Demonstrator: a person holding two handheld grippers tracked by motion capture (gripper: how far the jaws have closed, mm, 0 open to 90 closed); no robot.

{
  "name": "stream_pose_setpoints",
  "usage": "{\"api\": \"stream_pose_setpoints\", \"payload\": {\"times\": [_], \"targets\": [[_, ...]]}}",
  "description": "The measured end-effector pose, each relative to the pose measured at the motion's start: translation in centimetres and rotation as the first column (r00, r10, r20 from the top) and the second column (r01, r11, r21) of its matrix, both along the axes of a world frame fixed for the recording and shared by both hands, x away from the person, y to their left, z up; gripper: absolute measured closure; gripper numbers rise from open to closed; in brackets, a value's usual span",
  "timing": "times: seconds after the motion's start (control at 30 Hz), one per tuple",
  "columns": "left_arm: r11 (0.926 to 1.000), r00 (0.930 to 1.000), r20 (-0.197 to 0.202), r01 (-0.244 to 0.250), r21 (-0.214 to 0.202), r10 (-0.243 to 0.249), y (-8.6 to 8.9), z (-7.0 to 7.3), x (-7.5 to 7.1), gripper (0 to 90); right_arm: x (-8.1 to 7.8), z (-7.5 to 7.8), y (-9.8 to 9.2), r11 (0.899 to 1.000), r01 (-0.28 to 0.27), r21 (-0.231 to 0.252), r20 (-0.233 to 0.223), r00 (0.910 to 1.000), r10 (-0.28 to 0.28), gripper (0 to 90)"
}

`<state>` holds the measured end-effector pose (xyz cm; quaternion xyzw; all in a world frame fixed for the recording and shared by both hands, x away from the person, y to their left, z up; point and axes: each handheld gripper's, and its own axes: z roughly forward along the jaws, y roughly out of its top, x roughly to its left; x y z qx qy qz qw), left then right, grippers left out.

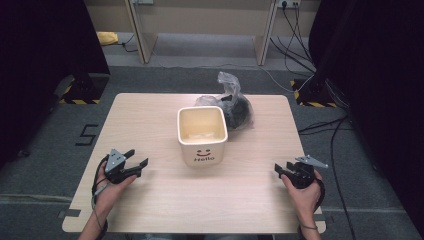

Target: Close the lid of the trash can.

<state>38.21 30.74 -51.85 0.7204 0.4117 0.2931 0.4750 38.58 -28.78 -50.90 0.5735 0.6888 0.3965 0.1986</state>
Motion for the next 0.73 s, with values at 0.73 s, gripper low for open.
{"api": "stream_pose_setpoints", "payload": {"times": [0.73], "targets": [[0.9999, 1.0, -0.002, 0.002, 0.017, -0.002, -0.14, 0.0, 0.02, 31.3, 0.03, -0.34, 0.37, 1.0, -0.009, -0.021, -0.004, 1.0, 0.009, 40.7]]}}
